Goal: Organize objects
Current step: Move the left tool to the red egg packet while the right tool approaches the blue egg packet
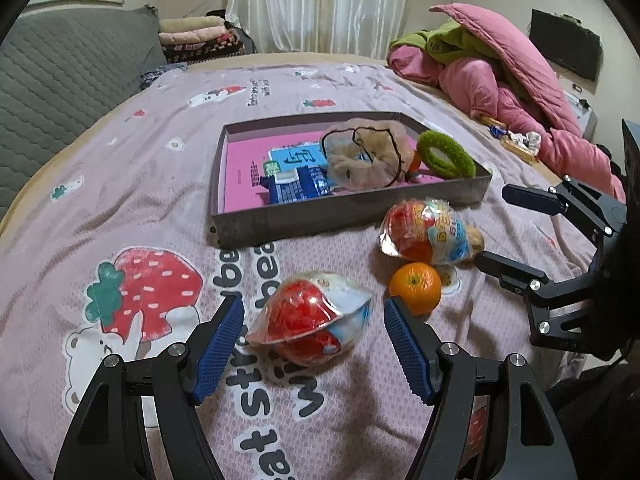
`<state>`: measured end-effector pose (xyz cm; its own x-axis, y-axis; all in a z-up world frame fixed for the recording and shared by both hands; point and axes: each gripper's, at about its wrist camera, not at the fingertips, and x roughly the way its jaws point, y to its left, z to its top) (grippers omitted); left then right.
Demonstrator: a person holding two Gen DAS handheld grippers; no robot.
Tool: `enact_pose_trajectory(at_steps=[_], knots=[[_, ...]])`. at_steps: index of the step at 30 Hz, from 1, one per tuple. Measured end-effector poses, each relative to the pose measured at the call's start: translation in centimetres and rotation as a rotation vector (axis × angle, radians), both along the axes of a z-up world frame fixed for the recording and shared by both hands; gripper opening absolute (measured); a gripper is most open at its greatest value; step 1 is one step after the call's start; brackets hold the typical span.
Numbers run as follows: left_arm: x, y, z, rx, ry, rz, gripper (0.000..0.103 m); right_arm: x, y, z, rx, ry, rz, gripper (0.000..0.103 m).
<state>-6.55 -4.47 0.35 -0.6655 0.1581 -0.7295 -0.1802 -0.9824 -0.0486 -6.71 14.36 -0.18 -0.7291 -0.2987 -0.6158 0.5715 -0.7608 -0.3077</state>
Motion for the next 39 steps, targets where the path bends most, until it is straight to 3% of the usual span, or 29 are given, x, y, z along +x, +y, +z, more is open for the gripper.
enact_pose_trajectory(at_steps=[27, 39], knots=[[-1.4, 0.0, -2.2, -0.022, -0.062, 0.007, 0.074, -1.1, -3.6, -2.4, 0.151, 0.029, 0.019, 0.068], [-2.7, -0.8, -3.1, -0.014, -0.086, 0.035, 0.074, -2.5, -4.6, -2.2, 0.129, 0.006, 0.032, 0.068]])
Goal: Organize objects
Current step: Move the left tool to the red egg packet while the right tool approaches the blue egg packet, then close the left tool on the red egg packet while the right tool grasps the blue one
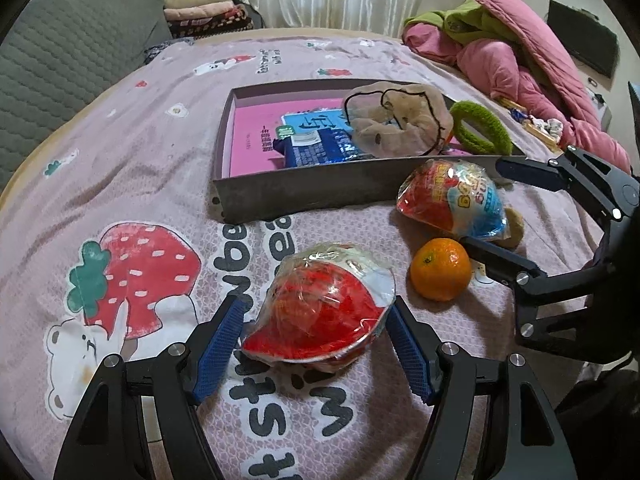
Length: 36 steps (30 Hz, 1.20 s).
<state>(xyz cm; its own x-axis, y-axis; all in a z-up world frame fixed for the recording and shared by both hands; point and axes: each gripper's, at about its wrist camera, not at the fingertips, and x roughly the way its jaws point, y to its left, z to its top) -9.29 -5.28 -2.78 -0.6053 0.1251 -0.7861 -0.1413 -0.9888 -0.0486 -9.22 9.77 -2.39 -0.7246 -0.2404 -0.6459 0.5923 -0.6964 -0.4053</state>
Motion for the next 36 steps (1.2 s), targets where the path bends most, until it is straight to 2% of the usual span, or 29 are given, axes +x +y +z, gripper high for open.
enact_pose_trajectory(at_steps=[4, 11, 18, 20, 29, 36], knots=[[-0.1, 0.1, 0.0, -0.003, 0.002, 0.001, 0.074, -0.5, -0.1, 0.4, -0.043, -0.037, 0.011, 0.068], [-0.3, -0.1, 0.0, 0.003, 0.001, 0.008, 0.074, -2.3, 0.7, 1.1, -0.200, -0.184, -0.024, 0.068], [-0.8, 0.0, 0.1, 0.013, -0.003, 0.021, 0.074, -3.7, 1.4, 0.8, -0.305, -0.303, -0.065, 0.059], [-0.9, -0.1, 0.2, 0.017, -0.004, 0.026, 0.074, -4.0, 1.3, 0.8, -0.313, -0.319, -0.070, 0.055], [-2.0, -0.1, -0.1, 0.026, -0.018, 0.046, 0.074, -4.6, 1.0, 0.8, -0.353, -0.363, -0.072, 0.054], [-2.8, -0.5, -0.4, 0.073, -0.037, 0.069, 0.074, -4.8, 1.1, 0.8, -0.388, -0.385, -0.072, 0.054]])
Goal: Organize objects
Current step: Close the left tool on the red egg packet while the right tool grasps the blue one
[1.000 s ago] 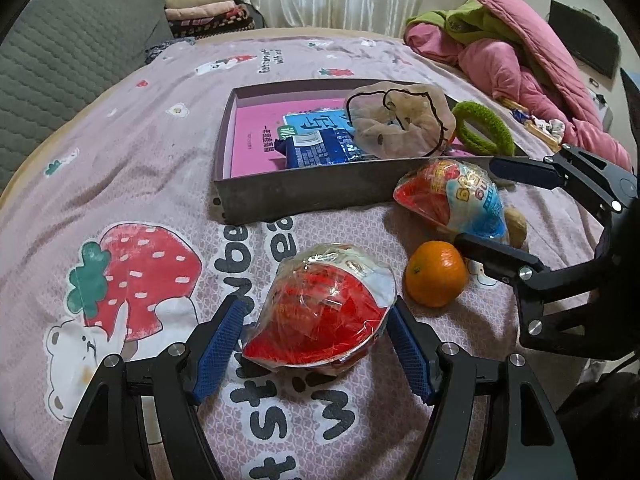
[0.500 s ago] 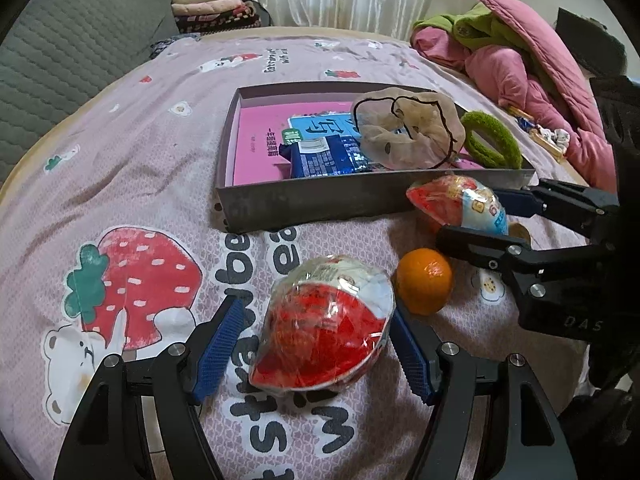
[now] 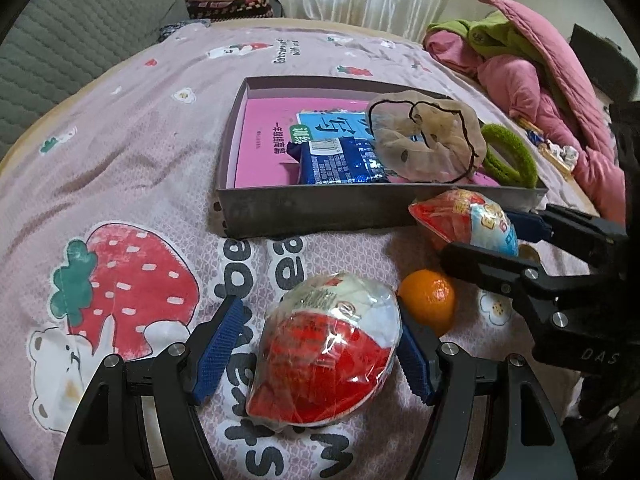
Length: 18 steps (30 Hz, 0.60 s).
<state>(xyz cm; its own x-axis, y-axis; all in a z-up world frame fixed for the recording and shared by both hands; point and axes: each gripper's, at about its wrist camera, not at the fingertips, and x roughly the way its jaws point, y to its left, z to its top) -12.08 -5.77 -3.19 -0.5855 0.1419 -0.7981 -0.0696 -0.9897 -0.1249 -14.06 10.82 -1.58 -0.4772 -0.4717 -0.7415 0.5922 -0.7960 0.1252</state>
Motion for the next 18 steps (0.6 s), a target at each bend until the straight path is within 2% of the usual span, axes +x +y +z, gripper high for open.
enact_pose_trajectory(at_steps=[1, 4, 7, 11, 18], knots=[[0.0, 0.0, 0.0, 0.002, -0.002, 0.000, 0.073, 0.0, 0.0, 0.0, -0.004, -0.002, -0.001, 0.054], [0.1, 0.0, 0.0, 0.022, -0.004, -0.008, 0.058, 0.1, 0.1, 0.1, -0.020, -0.006, 0.002, 0.054], [0.1, -0.1, 0.1, 0.033, -0.010, -0.012, 0.057, 0.1, 0.3, 0.3, -0.027, 0.001, 0.000, 0.054], [0.3, -0.5, 0.6, 0.087, 0.000, -0.011, 0.056, 0.1, 0.5, 0.5, -0.039, 0.005, -0.007, 0.054], [0.5, -0.1, 2.0, 0.073, 0.064, -0.007, 0.056, 0.4, 0.6, 1.0, -0.052, 0.028, -0.009, 0.054]])
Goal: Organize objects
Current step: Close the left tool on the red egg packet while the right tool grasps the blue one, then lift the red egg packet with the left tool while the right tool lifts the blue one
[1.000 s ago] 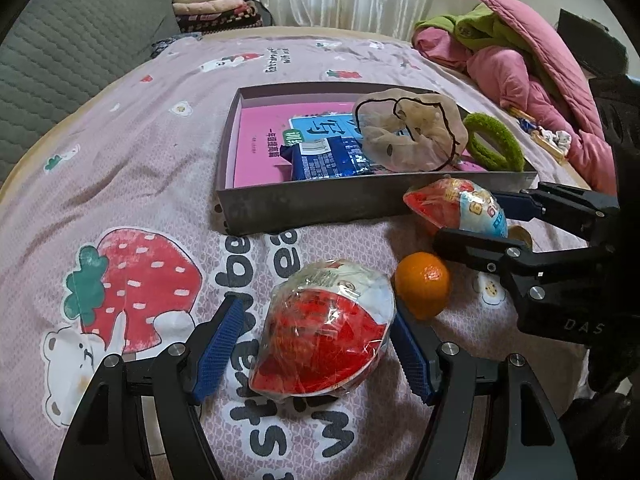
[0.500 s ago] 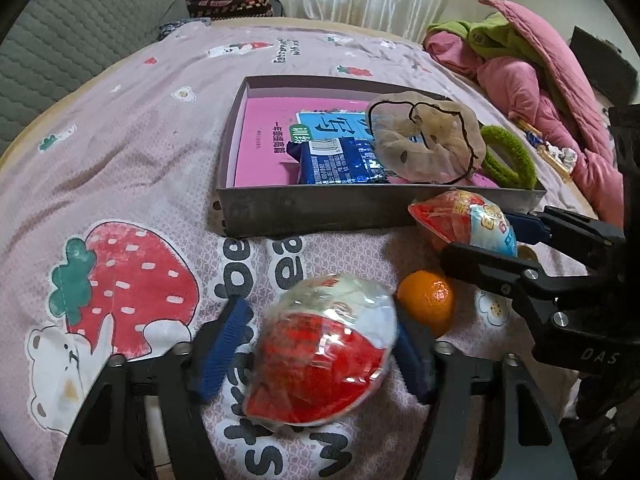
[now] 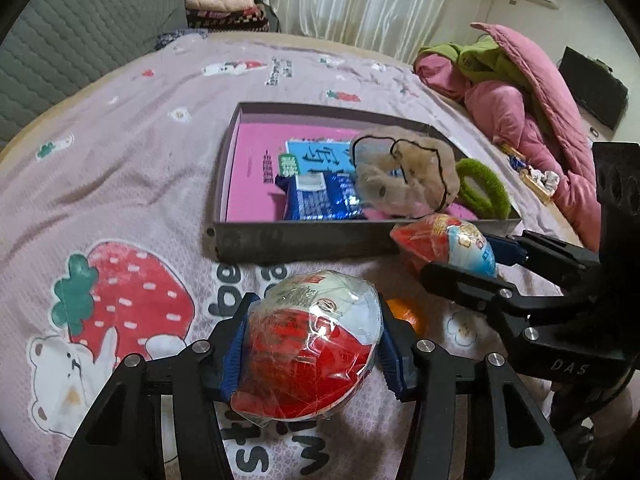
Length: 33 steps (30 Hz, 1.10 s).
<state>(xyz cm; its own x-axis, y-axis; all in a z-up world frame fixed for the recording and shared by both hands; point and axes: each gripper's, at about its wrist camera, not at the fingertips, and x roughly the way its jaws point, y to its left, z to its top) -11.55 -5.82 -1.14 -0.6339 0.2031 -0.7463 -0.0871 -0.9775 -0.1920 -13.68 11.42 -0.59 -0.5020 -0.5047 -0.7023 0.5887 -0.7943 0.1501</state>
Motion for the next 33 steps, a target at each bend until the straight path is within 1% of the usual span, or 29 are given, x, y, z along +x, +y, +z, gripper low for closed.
enact_pose_trajectory(at_steps=[12, 16, 19, 23, 26, 33], knots=[[-0.2, 0.5, 1.4, -0.007, 0.051, 0.024, 0.056, -0.1, 1.1, 1.3, -0.058, 0.033, -0.029, 0.054], [-0.3, 0.5, 1.9, 0.007, 0.063, 0.030, 0.056, -0.1, 1.7, 1.9, -0.090, 0.048, -0.040, 0.054], [-0.4, 0.7, 2.4, 0.010, 0.083, 0.034, 0.056, 0.0, 2.0, 2.5, -0.105, 0.073, -0.046, 0.054], [-0.6, 1.1, 3.3, 0.007, 0.115, 0.042, 0.056, 0.3, 2.7, 3.7, -0.121, 0.132, -0.067, 0.054], [-0.8, 1.4, 3.9, 0.012, 0.133, 0.047, 0.056, 0.4, 3.3, 4.3, -0.142, 0.153, -0.083, 0.054], [-1.2, 1.8, 5.0, 0.012, 0.178, 0.069, 0.056, 0.0, 4.1, 4.8, -0.139, 0.171, -0.113, 0.054]])
